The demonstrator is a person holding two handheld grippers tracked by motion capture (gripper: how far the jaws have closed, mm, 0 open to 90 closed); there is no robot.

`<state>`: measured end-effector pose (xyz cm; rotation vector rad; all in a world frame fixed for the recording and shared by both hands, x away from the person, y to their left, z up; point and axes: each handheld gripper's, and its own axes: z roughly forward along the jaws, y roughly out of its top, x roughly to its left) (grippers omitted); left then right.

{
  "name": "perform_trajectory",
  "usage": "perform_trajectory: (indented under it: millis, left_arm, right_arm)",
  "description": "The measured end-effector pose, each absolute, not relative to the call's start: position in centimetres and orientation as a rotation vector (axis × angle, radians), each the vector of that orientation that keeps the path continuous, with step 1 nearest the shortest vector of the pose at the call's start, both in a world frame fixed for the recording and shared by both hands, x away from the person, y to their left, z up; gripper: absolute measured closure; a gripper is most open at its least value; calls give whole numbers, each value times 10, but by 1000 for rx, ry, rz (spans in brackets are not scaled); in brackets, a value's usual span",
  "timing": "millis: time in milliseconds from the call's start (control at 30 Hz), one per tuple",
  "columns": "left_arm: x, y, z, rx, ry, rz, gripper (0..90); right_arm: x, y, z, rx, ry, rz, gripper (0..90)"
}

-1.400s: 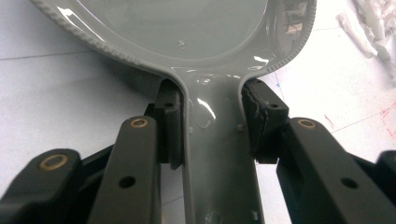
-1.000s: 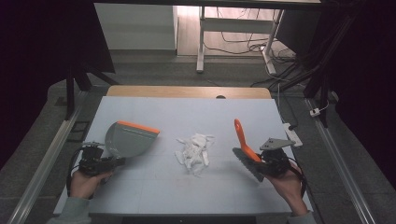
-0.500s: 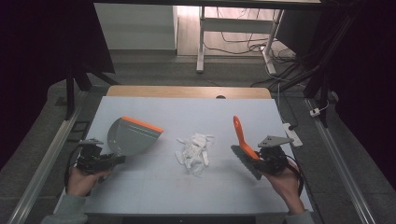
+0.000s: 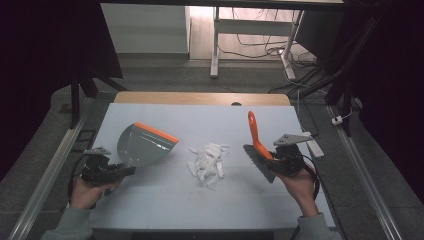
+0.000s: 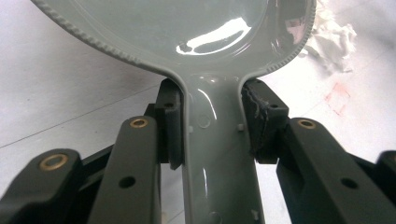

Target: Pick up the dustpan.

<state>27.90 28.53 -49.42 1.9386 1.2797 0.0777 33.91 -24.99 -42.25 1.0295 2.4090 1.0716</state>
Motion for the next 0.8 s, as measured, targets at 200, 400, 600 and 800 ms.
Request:
perform_trajectory:
  millis: [200, 400, 600, 800]
  left_arm:
    - [276, 281, -489, 1954, 1257, 84, 619]
    - [272, 278, -485, 1973, 1204, 72, 619]
    - [268, 274, -482, 2017, 1138, 50, 619]
    - [264, 270, -482, 2050, 1094, 32, 618]
  right_arm:
    - [345, -246, -426, 1003, 2427, 1062, 701]
    - [348, -245, -431, 998, 2448, 1053, 701]
    - [347, -241, -432, 988, 2451, 1058, 701]
    - [347, -240, -432, 982, 2452, 1055, 701]
